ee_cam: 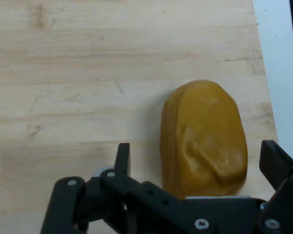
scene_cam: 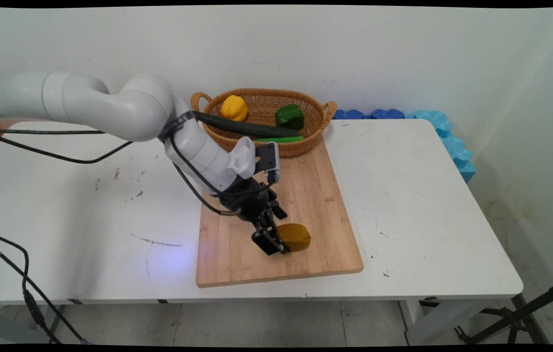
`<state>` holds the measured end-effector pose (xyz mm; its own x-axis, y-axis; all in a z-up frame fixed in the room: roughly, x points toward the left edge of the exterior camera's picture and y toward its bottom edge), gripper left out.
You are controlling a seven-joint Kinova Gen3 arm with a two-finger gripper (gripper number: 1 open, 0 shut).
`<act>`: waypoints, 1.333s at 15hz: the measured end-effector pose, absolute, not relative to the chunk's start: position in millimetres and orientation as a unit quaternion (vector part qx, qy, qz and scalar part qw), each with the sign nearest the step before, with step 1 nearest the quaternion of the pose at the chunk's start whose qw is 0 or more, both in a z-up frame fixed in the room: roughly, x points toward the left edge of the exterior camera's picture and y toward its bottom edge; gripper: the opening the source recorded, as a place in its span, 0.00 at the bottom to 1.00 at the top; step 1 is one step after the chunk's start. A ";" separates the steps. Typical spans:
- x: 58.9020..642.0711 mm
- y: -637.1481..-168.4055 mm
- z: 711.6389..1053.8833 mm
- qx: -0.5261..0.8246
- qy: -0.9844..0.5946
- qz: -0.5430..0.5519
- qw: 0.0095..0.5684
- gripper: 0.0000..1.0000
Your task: Pick up the potato from the cutting board, then place the picked object in the vegetable basket
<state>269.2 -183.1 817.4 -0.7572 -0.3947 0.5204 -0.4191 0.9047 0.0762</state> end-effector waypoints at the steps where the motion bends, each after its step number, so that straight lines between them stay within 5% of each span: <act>1: 266.9 -183.6 815.2 0.218 -0.937 0.023 0.272 1.00; 3: 263.2 -184.8 811.2 0.220 -0.937 0.025 0.271 1.00; 4: 261.7 -185.3 809.6 0.220 -0.937 0.026 0.270 0.00; 12: 259.6 -189.9 809.6 0.216 -0.937 0.035 0.271 0.00; 20: 269.8 -223.1 854.9 0.222 -0.925 0.084 0.298 0.00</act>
<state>269.8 -223.1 854.9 -0.7246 -0.3597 0.5879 -0.4602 0.8875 -0.0242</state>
